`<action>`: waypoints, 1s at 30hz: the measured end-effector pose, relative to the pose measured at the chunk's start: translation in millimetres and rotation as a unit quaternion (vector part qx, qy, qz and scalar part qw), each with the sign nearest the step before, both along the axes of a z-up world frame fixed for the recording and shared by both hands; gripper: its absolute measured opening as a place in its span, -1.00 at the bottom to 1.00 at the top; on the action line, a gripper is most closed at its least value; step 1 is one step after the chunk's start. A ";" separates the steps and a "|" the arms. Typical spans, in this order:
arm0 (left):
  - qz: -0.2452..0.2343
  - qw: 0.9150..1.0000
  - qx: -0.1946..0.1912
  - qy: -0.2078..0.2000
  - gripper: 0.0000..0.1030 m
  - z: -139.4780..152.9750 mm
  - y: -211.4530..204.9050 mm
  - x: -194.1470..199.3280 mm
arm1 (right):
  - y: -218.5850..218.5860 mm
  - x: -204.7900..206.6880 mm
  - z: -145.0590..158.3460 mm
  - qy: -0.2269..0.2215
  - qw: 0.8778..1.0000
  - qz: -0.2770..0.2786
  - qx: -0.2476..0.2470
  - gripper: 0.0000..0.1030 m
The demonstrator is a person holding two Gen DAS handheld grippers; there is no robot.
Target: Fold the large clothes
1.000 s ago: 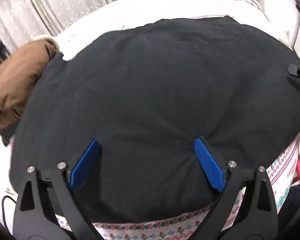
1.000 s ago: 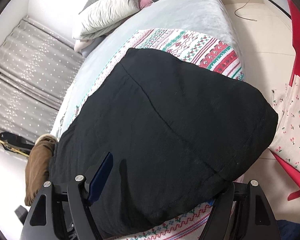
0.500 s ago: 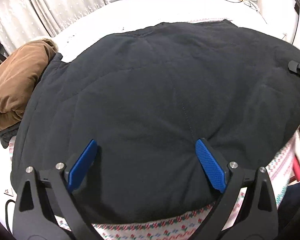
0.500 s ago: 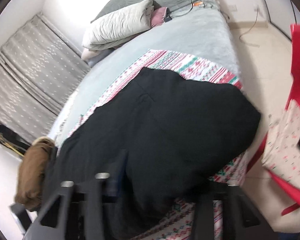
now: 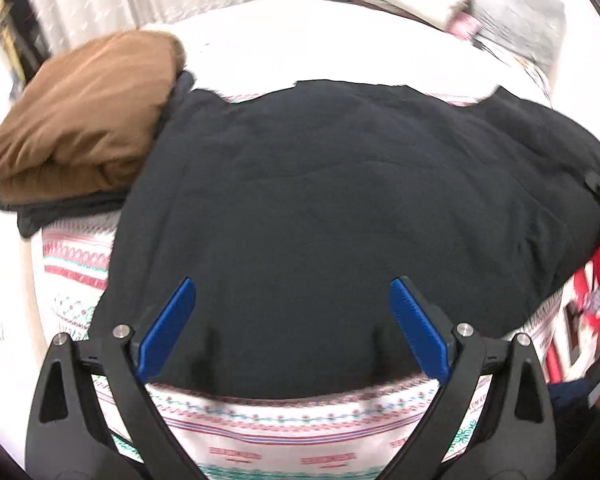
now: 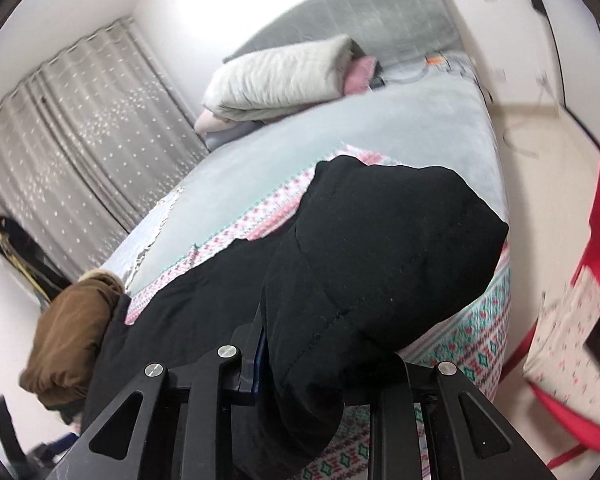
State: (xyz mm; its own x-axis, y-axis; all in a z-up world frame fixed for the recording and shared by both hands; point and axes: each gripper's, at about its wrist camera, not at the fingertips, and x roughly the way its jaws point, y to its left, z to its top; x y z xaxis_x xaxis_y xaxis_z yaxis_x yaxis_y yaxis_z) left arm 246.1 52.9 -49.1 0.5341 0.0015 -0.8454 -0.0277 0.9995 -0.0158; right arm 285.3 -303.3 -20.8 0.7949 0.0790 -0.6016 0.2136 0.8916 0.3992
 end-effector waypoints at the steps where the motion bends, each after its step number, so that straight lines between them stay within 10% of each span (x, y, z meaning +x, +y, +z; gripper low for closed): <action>1: 0.011 1.000 -0.011 0.003 0.90 -1.0 10.0 0.1 | 4.6 -0.6 1.8 -0.004 1.000 0.001 -0.009 -0.51; 21: 0.125 0.983 -0.131 0.008 0.90 2.4 137.9 -26.0 | 76.2 6.7 17.4 -0.037 0.993 -0.009 -0.110 -0.54; 30: 0.171 0.972 -0.163 -0.005 0.90 -0.4 188.5 -37.2 | 179.6 -5.9 37.1 -0.135 0.962 0.064 -0.229 -0.56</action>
State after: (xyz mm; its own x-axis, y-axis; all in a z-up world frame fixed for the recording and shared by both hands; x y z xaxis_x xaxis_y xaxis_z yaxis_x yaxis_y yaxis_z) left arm 209.0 241.4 -49.5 0.5575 -0.0874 -0.8255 -0.3552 0.8737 -0.3324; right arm 279.4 -123.7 16.3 0.9281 -0.0381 -0.3703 0.0347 0.9993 -0.0157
